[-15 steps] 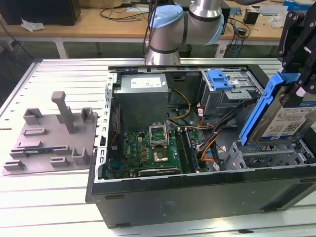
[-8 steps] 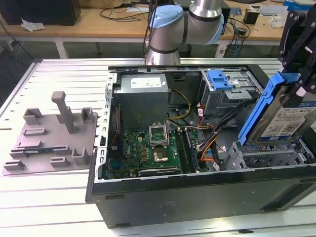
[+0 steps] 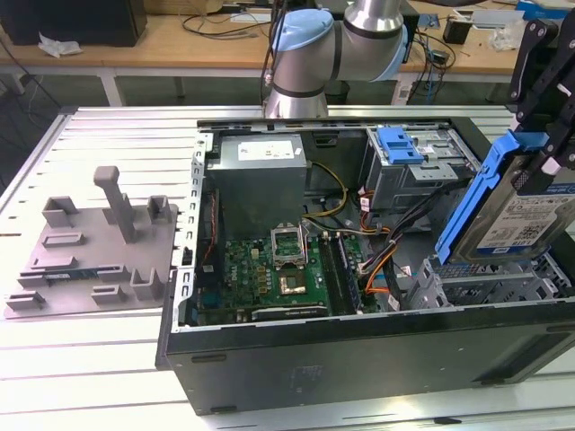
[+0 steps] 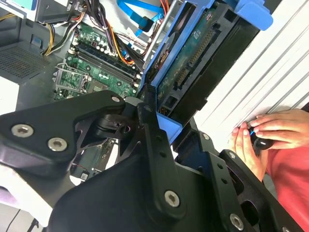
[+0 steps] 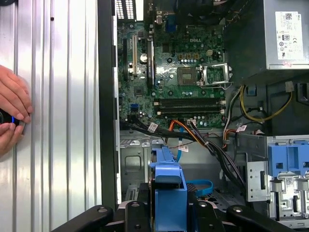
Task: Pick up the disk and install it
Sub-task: 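Insert the disk into the insertion slot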
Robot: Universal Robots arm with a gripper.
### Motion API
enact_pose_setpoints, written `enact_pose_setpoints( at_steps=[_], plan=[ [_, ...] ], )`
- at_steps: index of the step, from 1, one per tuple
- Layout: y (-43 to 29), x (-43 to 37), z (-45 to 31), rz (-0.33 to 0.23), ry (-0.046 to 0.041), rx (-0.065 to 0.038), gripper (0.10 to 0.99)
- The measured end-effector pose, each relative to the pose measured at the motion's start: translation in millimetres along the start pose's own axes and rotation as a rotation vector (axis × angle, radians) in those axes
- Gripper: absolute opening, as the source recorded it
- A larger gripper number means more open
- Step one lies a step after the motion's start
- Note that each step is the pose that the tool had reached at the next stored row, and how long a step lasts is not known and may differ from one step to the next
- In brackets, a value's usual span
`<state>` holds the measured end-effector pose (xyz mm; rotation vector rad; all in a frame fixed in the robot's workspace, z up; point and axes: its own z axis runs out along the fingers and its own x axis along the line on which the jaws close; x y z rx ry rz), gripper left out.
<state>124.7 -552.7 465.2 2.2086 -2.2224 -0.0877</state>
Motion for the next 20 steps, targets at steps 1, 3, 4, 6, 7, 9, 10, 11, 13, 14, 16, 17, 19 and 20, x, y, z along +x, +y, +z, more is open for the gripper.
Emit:
enact_pose_setpoints(
  at_steps=[1, 3, 4, 6, 7, 9, 10, 11, 13, 14, 16, 17, 19, 20],
  plan=[
    [0.0, 0.0, 0.0, 0.0, 0.0, 0.0, 0.369],
    [0.0, 0.0, 0.0, 0.0, 0.0, 0.0, 0.369],
    [0.0, 0.0, 0.0, 0.0, 0.0, 0.0, 0.369],
    [0.0, 0.0, 0.0, 0.0, 0.0, 0.0, 0.369],
    [0.0, 0.0, 0.0, 0.0, 0.0, 0.0, 0.369],
    [0.0, -0.6, 0.0, -0.001, 0.0014, 0.0, 0.369],
    [0.0, -0.9, 0.0, -0.002, 0.0024, 0.0, 0.369],
    [0.0, -1.1, 0.1, -0.003, 0.0032, 0.0, 0.369],
    [0.0, -1.8, 0.2, -0.007, 0.0075, -0.001, 0.369],
    [0.0, -2.2, 0.1, -0.01, 0.0103, -0.002, 0.369],
    [0.0, -2.9, 0.2, -0.014, 0.0152, -0.003, 0.369],
    [0.0, -4.0, 0.2, -0.019, 0.0208, -0.005, 0.369],
    [0.0, -4.8, 0.2, -0.025, 0.0239, -0.005, 0.369],
    [0.0, -4.8, 0.2, -0.025, 0.024, -0.005, 0.369]
  ],
)
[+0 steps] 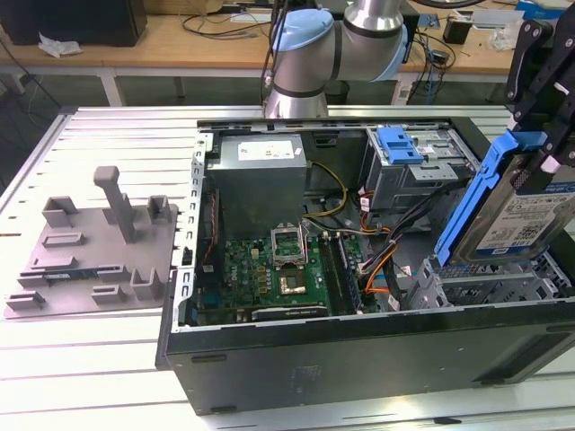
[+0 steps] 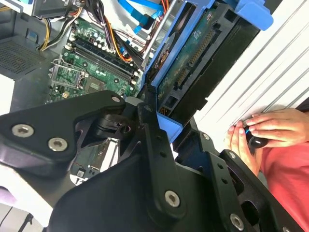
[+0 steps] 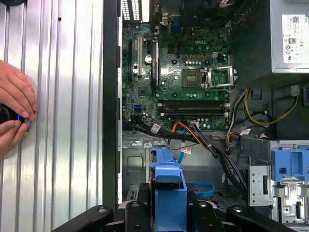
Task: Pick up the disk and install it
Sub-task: 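Insert the disk into the insertion slot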
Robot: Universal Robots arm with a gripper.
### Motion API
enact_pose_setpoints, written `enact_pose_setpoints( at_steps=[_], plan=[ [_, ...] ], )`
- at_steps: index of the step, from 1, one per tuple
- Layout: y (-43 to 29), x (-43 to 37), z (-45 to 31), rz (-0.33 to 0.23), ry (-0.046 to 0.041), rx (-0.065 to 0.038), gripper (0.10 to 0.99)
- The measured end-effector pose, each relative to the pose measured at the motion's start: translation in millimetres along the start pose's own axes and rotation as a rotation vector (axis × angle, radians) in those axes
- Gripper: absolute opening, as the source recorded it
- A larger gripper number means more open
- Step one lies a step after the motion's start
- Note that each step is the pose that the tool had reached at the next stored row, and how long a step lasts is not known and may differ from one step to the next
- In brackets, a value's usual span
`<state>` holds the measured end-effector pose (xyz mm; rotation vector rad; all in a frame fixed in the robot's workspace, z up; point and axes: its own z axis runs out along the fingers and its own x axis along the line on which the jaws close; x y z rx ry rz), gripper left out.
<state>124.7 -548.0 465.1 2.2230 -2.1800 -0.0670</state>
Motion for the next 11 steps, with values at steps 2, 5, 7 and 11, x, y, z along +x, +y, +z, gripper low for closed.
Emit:
enact_pose_setpoints(
  at_steps=[2, 5, 7, 11],
  plan=[
    [0.0, -0.1, 0.0, 0.0, 0.0, 0.0, 0.369],
    [0.0, -0.1, 0.1, 0.0, 0.0001, 0.0, 0.369],
    [0.0, -0.1, 0.1, 0.0, 0.0, 0.0, 0.369],
    [0.0, -0.4, 0.2, 0.0, 0.0, 0.0, 0.369]
  ],
)
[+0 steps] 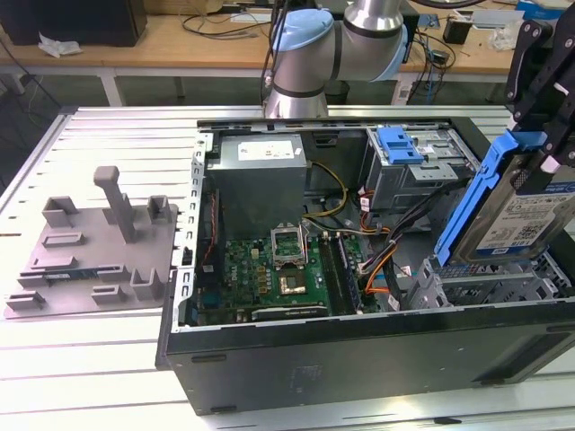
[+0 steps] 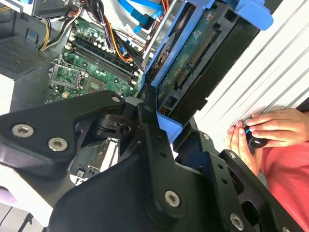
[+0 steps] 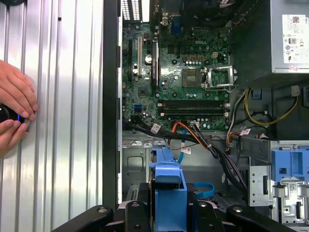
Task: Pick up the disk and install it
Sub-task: 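Insert the disk into the insertion slot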
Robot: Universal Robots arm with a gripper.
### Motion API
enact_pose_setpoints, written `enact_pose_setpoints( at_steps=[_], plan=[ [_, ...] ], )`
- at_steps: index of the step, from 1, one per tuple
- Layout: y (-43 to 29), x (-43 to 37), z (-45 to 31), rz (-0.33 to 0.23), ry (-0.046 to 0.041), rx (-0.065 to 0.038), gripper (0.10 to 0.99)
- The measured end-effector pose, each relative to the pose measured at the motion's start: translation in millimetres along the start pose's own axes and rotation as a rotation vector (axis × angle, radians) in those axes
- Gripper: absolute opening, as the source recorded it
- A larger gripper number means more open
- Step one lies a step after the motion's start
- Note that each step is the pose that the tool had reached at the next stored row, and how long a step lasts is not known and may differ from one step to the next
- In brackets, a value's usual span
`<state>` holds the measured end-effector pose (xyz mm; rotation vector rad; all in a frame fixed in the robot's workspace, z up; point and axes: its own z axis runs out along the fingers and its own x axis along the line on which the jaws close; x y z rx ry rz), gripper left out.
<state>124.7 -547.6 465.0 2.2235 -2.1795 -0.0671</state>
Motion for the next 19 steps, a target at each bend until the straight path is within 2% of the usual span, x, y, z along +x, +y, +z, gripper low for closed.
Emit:
enact_pose_setpoints(
  at_steps=[9, 19],
  plan=[
    [-0.1, -3.5, 0.2, 0.0, 0.0001, -0.001, 0.369],
    [-0.6, -3.2, 2.9, 0.0, -0.0006, -0.001, 0.369]
  ],
)
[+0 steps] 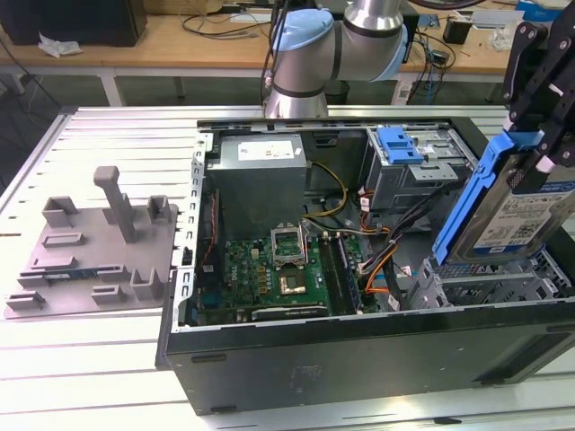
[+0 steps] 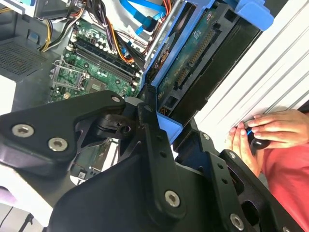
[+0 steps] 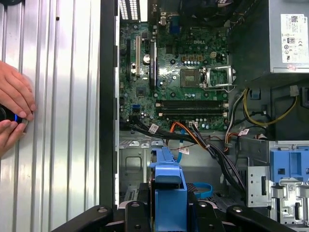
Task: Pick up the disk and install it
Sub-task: 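Insert the disk into the insertion slot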
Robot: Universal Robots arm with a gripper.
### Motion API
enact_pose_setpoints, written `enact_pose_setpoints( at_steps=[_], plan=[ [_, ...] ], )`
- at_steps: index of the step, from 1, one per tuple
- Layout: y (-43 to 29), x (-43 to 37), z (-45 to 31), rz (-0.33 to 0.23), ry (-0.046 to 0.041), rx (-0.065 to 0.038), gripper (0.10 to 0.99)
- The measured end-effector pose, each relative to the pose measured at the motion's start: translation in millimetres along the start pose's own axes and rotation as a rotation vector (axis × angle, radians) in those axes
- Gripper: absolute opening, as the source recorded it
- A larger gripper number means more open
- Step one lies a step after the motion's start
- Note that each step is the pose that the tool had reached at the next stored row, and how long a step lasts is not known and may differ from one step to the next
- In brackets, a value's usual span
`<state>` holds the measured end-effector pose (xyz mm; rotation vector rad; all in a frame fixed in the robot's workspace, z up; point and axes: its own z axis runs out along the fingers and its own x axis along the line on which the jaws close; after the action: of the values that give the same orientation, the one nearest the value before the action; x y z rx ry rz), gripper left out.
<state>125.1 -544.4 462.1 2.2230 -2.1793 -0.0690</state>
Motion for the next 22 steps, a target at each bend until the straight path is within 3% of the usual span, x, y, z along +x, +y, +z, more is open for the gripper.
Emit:
enact_pose_setpoints(
  at_steps=[22],
  plan=[
    [-2.8, 3.3, 10.4, 0.007, -0.0003, 0.0, 0.369]
  ],
)
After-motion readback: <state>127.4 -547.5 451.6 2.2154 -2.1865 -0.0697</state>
